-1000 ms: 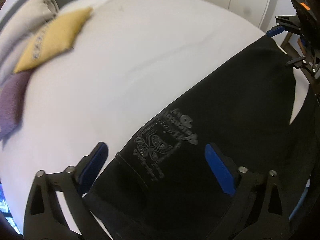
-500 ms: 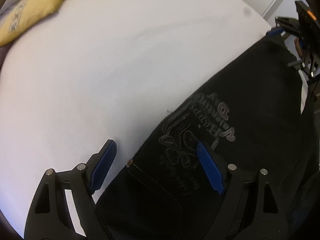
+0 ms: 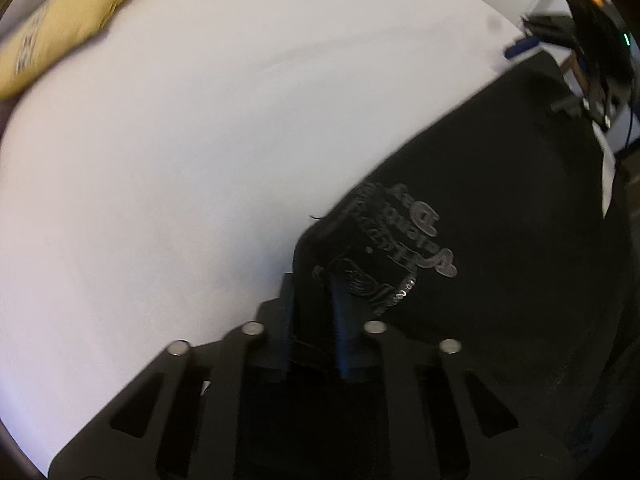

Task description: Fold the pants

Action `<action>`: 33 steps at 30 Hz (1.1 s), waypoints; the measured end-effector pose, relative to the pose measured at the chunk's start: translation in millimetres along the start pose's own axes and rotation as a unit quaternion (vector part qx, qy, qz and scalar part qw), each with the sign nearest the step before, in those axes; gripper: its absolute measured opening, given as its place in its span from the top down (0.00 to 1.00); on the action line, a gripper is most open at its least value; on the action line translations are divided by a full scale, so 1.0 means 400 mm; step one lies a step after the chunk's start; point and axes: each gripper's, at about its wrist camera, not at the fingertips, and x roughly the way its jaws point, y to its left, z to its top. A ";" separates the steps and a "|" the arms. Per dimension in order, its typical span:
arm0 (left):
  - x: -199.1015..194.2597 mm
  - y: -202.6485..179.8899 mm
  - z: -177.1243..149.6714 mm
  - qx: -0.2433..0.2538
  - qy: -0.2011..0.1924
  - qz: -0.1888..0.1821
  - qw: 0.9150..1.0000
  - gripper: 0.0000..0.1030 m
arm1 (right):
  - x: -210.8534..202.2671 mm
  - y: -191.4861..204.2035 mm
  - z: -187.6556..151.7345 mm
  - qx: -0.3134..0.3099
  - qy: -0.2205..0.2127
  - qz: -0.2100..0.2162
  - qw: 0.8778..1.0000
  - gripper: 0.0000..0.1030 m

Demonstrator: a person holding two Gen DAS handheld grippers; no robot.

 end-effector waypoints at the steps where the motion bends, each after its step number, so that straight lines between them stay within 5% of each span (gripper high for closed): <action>1: -0.006 -0.005 -0.001 0.003 -0.006 0.007 1.000 0.91 | 0.005 0.000 0.005 -0.001 0.003 0.001 1.000 0.22; 8: -0.094 -0.080 -0.090 0.038 -0.080 0.072 0.993 0.93 | 0.027 0.006 0.007 -0.016 0.015 0.015 1.000 0.30; 17: -0.205 -0.248 -0.183 0.053 -0.167 0.141 0.974 0.93 | 0.045 -0.005 0.045 -0.054 0.015 0.016 0.998 0.41; 22: -0.265 -0.297 -0.248 0.056 -0.199 0.148 0.967 0.93 | 0.088 -0.021 0.056 -0.066 0.058 0.027 0.996 0.42; 24: -0.275 -0.308 -0.257 0.056 -0.198 0.147 0.968 0.93 | 0.093 -0.025 0.058 -0.065 0.061 0.033 0.995 0.50; 26: -0.269 -0.309 -0.260 0.056 -0.196 0.148 0.968 0.93 | 0.088 -0.025 0.064 -0.065 0.061 0.038 0.995 0.71; 29: -0.265 -0.315 -0.266 0.048 -0.199 0.144 0.968 0.93 | 0.085 -0.013 0.068 -0.071 0.074 0.024 0.994 0.88; 33: -0.264 -0.316 -0.269 0.040 -0.202 0.145 0.968 0.93 | 0.066 0.012 0.079 -0.085 0.077 -0.015 0.993 0.94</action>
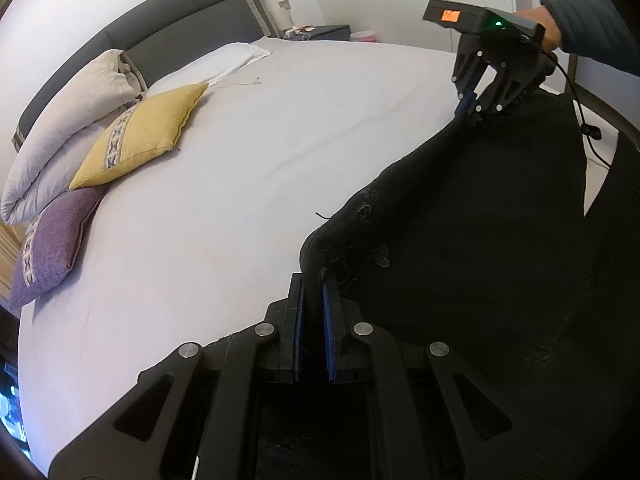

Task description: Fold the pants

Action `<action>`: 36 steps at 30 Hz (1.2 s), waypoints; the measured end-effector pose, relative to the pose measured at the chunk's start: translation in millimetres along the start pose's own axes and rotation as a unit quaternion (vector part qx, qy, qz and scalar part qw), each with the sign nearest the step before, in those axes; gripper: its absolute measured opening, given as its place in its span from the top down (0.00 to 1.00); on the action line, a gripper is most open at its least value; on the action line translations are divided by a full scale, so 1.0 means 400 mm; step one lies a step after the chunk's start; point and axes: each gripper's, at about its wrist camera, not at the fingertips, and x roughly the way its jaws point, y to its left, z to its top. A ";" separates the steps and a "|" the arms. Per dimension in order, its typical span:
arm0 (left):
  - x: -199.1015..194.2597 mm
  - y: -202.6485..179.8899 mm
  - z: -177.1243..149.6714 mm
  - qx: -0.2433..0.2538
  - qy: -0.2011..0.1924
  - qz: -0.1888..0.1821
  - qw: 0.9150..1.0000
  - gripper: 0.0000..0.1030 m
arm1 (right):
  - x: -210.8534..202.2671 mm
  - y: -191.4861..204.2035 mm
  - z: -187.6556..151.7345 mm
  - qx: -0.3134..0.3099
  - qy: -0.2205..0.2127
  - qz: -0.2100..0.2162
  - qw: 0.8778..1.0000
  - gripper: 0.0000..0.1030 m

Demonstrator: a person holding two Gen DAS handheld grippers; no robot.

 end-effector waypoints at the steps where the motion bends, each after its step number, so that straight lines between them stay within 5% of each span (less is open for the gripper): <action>1: -0.006 -0.001 -0.004 -0.001 -0.001 0.000 1.000 0.93 | -0.016 0.009 0.003 0.000 -0.006 -0.017 1.000 0.95; 7: -0.067 0.007 0.015 -0.008 -0.016 0.009 1.000 0.93 | -0.095 0.075 0.005 0.006 -0.036 -0.087 0.996 0.97; 15: -0.218 -0.060 -0.040 -0.014 -0.028 0.010 0.999 0.93 | -0.204 0.297 0.007 -0.004 -0.068 -0.171 0.983 0.97; 36: -0.413 -0.380 -0.449 -0.030 0.004 0.007 1.000 0.94 | -0.087 0.751 -0.201 0.005 -0.035 -0.214 0.976 0.97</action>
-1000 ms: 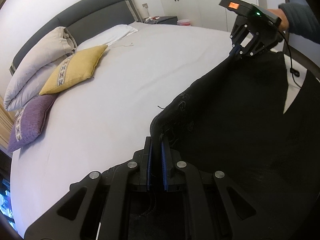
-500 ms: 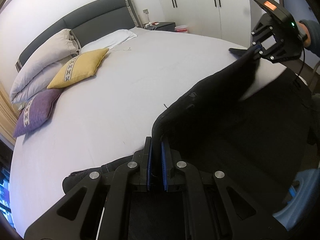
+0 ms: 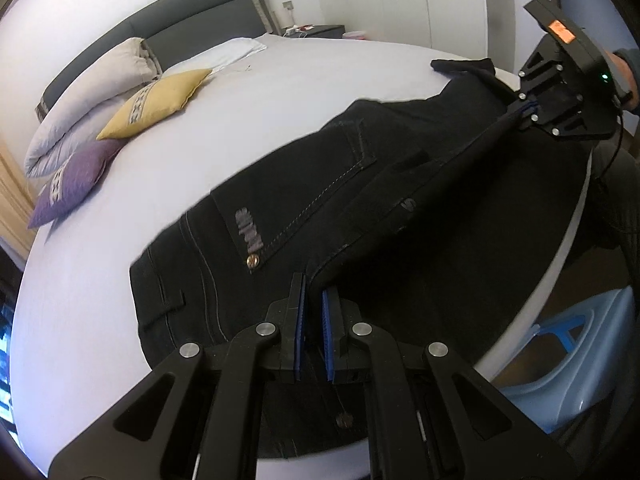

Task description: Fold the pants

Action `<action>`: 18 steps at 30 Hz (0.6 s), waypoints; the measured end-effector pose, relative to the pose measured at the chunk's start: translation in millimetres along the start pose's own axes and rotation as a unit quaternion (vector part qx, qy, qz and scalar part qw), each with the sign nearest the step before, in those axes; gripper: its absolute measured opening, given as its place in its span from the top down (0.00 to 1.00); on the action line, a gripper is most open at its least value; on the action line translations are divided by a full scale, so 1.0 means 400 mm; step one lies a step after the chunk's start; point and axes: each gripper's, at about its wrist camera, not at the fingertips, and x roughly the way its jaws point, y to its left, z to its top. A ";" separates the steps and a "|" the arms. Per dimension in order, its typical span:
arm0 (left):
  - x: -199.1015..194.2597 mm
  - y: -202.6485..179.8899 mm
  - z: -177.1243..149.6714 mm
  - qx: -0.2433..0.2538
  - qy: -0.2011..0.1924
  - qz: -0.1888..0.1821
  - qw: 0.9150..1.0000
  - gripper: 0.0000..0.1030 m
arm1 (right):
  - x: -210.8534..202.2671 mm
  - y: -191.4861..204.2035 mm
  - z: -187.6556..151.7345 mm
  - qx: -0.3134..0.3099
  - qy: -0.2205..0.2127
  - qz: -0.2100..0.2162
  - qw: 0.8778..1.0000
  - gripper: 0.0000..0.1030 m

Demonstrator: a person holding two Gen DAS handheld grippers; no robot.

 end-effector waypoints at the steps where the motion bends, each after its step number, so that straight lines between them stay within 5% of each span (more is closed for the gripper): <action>1: -0.002 0.001 -0.010 0.000 0.001 0.000 1.000 0.94 | 0.003 0.014 0.001 -0.004 0.002 0.000 1.000 0.97; 18: -0.055 -0.062 -0.144 0.027 -0.001 0.008 1.000 0.94 | 0.004 0.099 -0.004 -0.029 0.006 -0.051 0.998 0.97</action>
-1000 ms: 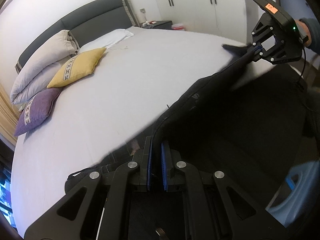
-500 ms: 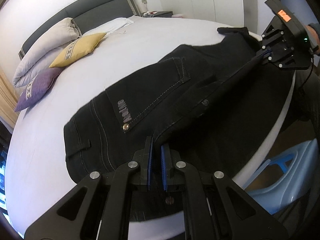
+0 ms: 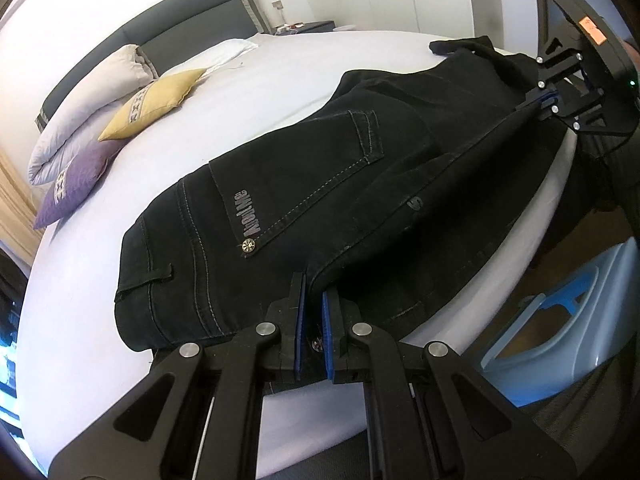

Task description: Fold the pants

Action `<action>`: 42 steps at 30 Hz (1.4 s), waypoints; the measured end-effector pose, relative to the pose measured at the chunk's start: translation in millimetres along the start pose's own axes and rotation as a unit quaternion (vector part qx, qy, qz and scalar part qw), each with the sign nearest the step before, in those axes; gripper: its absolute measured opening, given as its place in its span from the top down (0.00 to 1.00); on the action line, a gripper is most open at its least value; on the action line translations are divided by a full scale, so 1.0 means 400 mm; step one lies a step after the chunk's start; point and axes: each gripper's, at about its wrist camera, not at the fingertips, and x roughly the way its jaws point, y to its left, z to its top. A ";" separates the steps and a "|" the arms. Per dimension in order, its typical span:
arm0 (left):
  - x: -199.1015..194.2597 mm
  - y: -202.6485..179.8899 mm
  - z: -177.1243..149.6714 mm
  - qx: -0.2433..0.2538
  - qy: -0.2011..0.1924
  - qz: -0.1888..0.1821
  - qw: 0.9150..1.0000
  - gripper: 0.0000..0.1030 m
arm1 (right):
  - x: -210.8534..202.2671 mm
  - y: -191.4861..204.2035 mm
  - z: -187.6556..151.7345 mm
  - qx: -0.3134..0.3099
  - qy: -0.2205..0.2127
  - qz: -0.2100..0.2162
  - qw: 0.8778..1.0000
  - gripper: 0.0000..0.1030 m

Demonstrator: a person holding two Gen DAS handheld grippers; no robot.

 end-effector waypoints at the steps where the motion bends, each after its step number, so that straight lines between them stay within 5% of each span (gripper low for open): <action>1: -0.003 -0.002 0.003 0.000 -0.001 0.001 1.000 0.94 | -0.007 0.013 -0.003 -0.002 0.000 -0.003 1.000 0.97; 28: 0.036 -0.045 -0.043 0.042 0.014 0.013 0.999 0.90 | 0.025 0.128 -0.031 -0.023 0.017 -0.027 0.999 0.95; 33: 0.052 -0.074 -0.043 0.072 0.015 0.046 0.996 0.88 | 0.028 0.170 -0.048 -0.052 0.012 -0.051 0.997 0.86; 37: 0.049 -0.082 -0.032 0.083 0.028 0.049 0.995 0.87 | 0.021 0.187 -0.066 -0.053 0.017 -0.025 0.998 0.38; 42: 0.017 -0.077 -0.002 0.088 0.058 0.017 0.994 0.77 | -0.028 0.187 -0.104 -0.025 0.013 -0.014 1.000 0.38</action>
